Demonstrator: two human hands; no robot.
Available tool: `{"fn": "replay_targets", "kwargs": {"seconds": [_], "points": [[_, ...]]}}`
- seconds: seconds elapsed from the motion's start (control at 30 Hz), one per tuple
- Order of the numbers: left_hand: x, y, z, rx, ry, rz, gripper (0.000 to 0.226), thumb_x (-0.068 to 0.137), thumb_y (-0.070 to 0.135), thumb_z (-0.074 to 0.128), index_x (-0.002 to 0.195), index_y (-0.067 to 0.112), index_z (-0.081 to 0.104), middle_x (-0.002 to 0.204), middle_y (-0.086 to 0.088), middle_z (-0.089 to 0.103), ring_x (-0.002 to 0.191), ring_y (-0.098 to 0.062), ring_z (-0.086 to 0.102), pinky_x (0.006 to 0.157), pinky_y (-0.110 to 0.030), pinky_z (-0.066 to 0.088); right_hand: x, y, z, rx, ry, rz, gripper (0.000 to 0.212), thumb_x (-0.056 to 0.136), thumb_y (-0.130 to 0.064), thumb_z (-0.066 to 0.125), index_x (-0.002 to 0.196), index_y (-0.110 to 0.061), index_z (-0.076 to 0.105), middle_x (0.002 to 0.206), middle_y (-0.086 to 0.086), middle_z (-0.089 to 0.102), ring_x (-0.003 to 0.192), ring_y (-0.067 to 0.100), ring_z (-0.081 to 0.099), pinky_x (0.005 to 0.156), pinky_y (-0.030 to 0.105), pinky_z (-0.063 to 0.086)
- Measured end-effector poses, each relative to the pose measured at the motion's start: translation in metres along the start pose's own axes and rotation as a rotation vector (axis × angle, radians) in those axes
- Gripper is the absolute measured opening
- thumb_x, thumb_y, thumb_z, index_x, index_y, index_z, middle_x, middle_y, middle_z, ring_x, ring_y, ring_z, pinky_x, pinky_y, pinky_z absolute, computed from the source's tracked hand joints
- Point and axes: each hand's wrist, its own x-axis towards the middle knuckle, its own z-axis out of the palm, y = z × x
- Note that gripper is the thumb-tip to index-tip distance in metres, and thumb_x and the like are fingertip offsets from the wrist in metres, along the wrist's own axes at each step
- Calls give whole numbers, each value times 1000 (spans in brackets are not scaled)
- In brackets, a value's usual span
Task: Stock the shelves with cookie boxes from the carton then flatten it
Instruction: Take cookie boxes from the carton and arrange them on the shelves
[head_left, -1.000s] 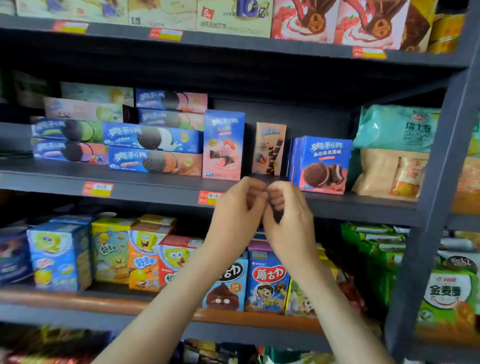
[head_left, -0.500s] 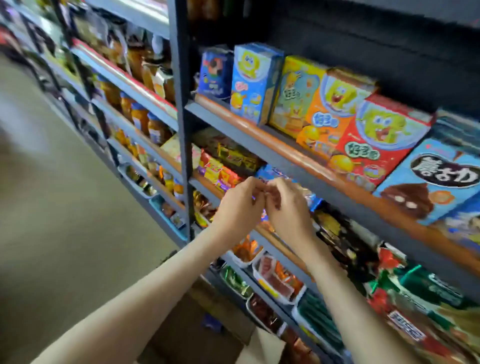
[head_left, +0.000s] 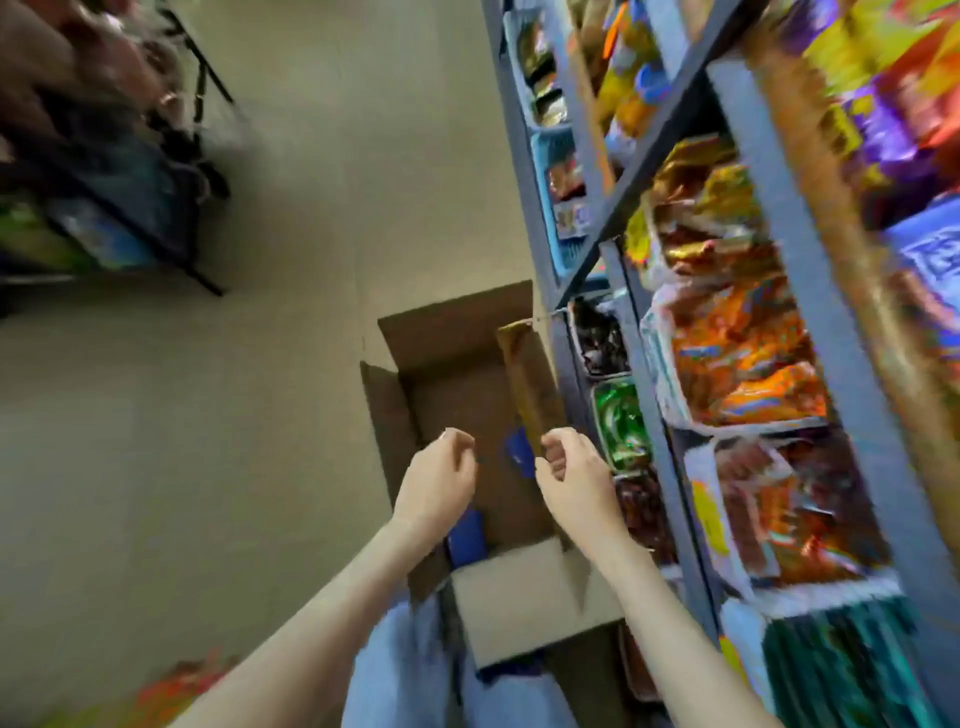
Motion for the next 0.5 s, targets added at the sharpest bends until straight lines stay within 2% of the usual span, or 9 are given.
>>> {"fn": "replay_targets", "kwargs": {"seconds": [0.13, 0.27, 0.37, 0.43, 0.5], "points": [[40, -113, 82, -1, -24, -139, 23, 94, 15, 47, 112, 15, 61, 112, -5, 66, 107, -24, 60, 90, -30, 43, 10, 94, 101, -32, -187, 163, 36, 84, -1, 61, 119, -5, 56, 98, 6, 52, 95, 31, 57, 87, 34, 42], [73, -214, 166, 123, -101, -143, 31, 90, 13, 48, 118, 20, 59, 112, -5, 62, 106, -25, 57, 92, -34, 42, 25, 192, 205, -148, -404, 215, 56, 90, -1, 51, 143, -15, 39, 126, 14, 48, 114, 31, 49, 96, 31, 36], [95, -273, 218, 235, -78, -153, 38, 89, 18, 48, 126, 27, 54, 126, 0, 53, 119, -19, 46, 102, -34, 29, 39, 251, 282, -201, -557, 273, 60, 95, -4, 43, 148, -29, 29, 150, 8, 29, 131, 28, 36, 106, 31, 30], [106, -303, 244, 270, -60, -192, 44, 90, 20, 47, 133, 26, 49, 139, -5, 43, 132, -21, 33, 109, -36, 18, 46, 278, 329, -222, -647, 257, 58, 98, -6, 40, 148, -32, 28, 157, 6, 17, 138, 29, 27, 112, 35, 29], [115, -325, 259, 330, -16, -245, 48, 89, 20, 48, 136, 26, 47, 147, -9, 33, 137, -25, 24, 111, -41, 15, 50, 293, 366, -261, -722, 241, 55, 100, -15, 39, 149, -35, 23, 160, 2, 6, 143, 31, 14, 114, 42, 26]]}}
